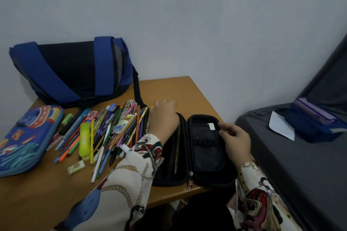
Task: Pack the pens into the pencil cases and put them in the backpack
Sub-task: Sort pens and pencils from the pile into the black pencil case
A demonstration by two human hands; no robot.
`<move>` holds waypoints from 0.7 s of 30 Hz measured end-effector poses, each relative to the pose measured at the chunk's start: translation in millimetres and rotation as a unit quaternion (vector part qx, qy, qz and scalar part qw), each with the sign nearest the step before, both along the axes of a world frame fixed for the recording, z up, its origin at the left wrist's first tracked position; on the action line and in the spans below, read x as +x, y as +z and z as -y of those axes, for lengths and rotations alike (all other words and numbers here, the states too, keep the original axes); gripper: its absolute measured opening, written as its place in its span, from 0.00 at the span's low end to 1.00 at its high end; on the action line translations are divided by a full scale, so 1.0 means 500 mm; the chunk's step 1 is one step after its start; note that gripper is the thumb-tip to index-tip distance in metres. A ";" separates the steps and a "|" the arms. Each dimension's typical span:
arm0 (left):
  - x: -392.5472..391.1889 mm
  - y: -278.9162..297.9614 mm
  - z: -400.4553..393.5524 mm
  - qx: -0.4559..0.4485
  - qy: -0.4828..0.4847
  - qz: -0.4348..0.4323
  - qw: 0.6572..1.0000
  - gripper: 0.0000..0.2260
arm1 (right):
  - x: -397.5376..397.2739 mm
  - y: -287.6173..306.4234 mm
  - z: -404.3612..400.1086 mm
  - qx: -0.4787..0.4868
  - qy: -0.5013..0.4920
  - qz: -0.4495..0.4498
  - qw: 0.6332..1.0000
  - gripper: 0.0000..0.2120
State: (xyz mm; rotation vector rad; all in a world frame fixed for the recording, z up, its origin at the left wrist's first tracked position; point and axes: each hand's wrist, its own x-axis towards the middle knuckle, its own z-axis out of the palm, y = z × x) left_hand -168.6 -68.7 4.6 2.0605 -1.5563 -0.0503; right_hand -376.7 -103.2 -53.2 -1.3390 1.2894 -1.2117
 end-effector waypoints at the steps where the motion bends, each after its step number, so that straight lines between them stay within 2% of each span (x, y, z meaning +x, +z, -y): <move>1: 0.025 0.006 -0.010 0.009 0.040 -0.007 0.999 0.20 | 0.001 0.000 0.000 0.002 -0.002 0.002 1.000 0.12; 4: 0.080 0.009 -0.027 0.071 0.112 -0.002 0.991 0.15 | 0.002 -0.002 -0.001 0.004 -0.011 0.001 1.000 0.13; 8: 0.100 0.000 -0.021 0.142 0.110 -0.016 0.984 0.10 | 0.003 0.002 -0.003 0.013 -0.012 0.006 1.000 0.12; 12: 0.098 0.007 0.000 0.133 0.114 -0.064 0.983 0.07 | 0.002 0.002 -0.004 0.010 -0.013 0.006 1.000 0.12; 16: 0.092 0.014 0.027 0.112 0.114 -0.067 0.985 0.05 | 0.003 0.007 -0.005 -0.002 -0.012 -0.001 1.000 0.11; 21: 0.088 0.015 0.063 0.150 0.118 -0.037 0.981 0.11 | 0.002 0.005 -0.003 -0.005 -0.014 -0.011 1.000 0.11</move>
